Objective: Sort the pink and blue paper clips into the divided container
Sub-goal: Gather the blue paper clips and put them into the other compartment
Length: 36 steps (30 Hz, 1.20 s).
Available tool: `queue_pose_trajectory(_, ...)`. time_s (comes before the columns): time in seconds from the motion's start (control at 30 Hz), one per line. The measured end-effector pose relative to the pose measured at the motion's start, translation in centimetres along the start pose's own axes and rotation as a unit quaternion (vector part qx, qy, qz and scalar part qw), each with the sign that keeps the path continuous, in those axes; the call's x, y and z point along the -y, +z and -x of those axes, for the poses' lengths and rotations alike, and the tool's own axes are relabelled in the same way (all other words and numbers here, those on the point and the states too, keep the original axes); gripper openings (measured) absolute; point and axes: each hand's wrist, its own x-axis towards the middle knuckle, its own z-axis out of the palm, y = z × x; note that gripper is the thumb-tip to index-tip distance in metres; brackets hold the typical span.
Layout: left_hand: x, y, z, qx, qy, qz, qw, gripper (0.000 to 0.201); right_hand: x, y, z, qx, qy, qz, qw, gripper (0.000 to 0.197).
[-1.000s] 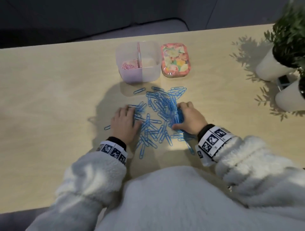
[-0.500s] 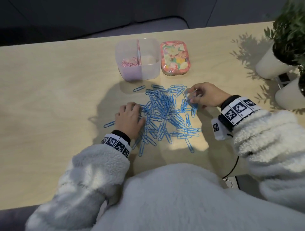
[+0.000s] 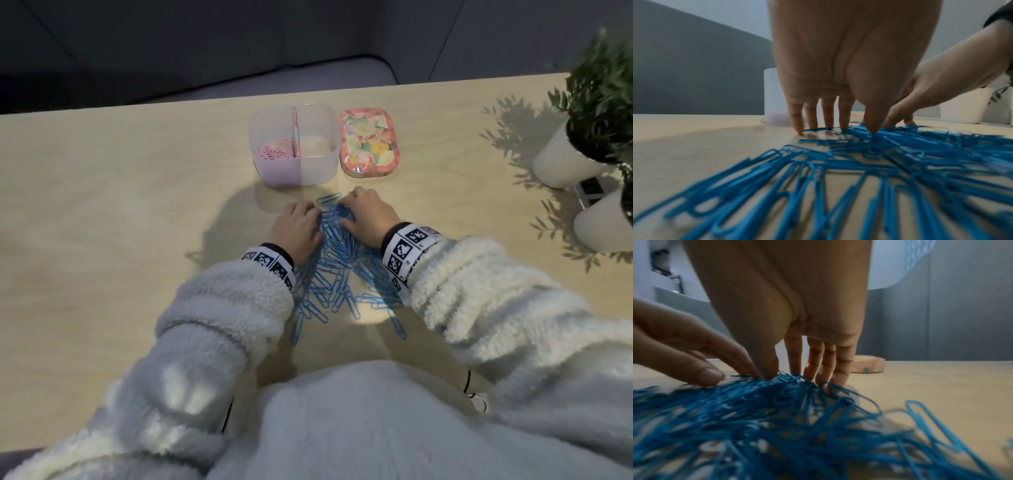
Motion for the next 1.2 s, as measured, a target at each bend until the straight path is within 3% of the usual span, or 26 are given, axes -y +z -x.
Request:
queue_pose_trajectory(0.1, 0.2, -0.6, 0.3, -0.024, 0.006, 0.039, 0.999, 0.038, 0.4, -0.4, -0.7, -0.001, -0.012, -0.040, 0.999, 0.030)
queue_pose_trajectory(0.17, 0.5, -1.2, 0.2, -0.027, -0.025, 0.079, 0.996, 0.046, 0.7, -0.9, -1.5, -0.004, -0.008, -0.058, 0.998, 0.041)
queue_pose_trajectory(0.23, 0.9, -1.9, 0.0, 0.027, -0.038, 0.074, 0.996, 0.059, 1.3, -1.3, -2.1, 0.035, -0.023, -0.016, 0.999, 0.060)
queue_pose_trajectory(0.3, 1.0, -2.2, -0.1, 0.077, -0.031, 0.046, 0.995, 0.061, 2.0, -1.1, -2.1, 0.065, -0.046, 0.038, 0.996, 0.065)
queue_pose_trajectory(0.5, 1.1, -1.5, 0.5, 0.032, -0.034, 0.083, 0.995, 0.026, 2.6, 0.8, -0.8, 0.034, -0.047, -0.043, 0.997, 0.033)
queue_pose_trajectory(0.73, 0.9, -1.4, 1.2, 0.043, -0.001, 0.090, 0.995, 0.029, 2.7, -0.3, -1.1, 0.026, 0.005, -0.181, 0.983, 0.011)
queue_pose_trajectory(0.83, 1.3, -1.6, 1.6, 0.056, -0.002, 0.079, 0.995, 0.026, 2.4, -3.1, -2.1, 0.033, 0.008, -0.234, 0.972, 0.019)
queue_pose_trajectory(1.03, 1.3, -1.7, 1.6, 0.065, -0.028, 0.099, 0.993, 0.024, 2.9, -9.3, -6.3, -0.079, 0.033, -0.283, 0.955, 0.023)
queue_pose_trajectory(1.2, 2.1, -1.9, 1.2, 0.056, -0.056, 0.135, 0.988, 0.019, 4.2, -11.0, -10.0, -0.154, 0.089, -0.314, 0.932, 0.031)
